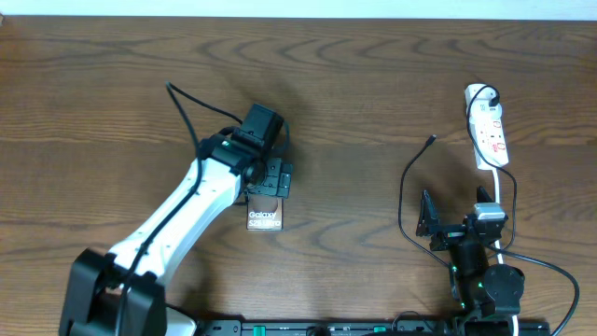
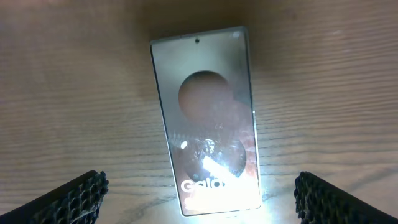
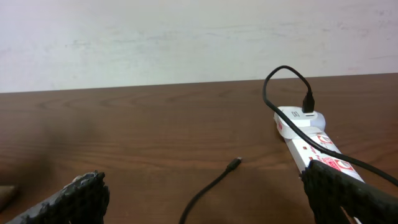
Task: Plug charger to phone and switch on socket
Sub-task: 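Move the left gripper over the silver phone and lower it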
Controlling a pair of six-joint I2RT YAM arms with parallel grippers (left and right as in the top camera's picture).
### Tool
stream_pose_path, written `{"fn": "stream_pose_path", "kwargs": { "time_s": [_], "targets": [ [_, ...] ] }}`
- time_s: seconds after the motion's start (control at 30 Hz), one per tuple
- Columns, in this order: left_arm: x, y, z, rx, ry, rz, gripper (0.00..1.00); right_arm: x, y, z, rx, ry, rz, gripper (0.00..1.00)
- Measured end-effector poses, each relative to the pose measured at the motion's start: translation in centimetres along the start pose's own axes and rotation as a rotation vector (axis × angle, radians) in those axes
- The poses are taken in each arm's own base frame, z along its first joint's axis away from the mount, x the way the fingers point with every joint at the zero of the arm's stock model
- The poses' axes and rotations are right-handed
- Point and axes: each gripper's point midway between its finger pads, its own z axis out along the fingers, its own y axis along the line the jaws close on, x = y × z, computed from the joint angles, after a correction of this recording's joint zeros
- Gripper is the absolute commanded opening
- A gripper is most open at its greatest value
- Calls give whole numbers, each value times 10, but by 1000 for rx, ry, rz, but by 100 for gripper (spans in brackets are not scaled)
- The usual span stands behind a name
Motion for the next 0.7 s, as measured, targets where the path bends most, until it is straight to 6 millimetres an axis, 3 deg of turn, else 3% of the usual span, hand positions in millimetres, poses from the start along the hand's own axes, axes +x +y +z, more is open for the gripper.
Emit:
{"fn": "stream_pose_path", "kwargs": {
  "time_s": [0.4, 0.7],
  "targets": [
    [15, 1, 35, -28, 119, -38, 98, 0, 0, 0, 0, 0, 0, 99],
    [15, -5, 47, -4, 138, -53, 98, 0, 0, 0, 0, 0, 0, 99]
  ]
}}
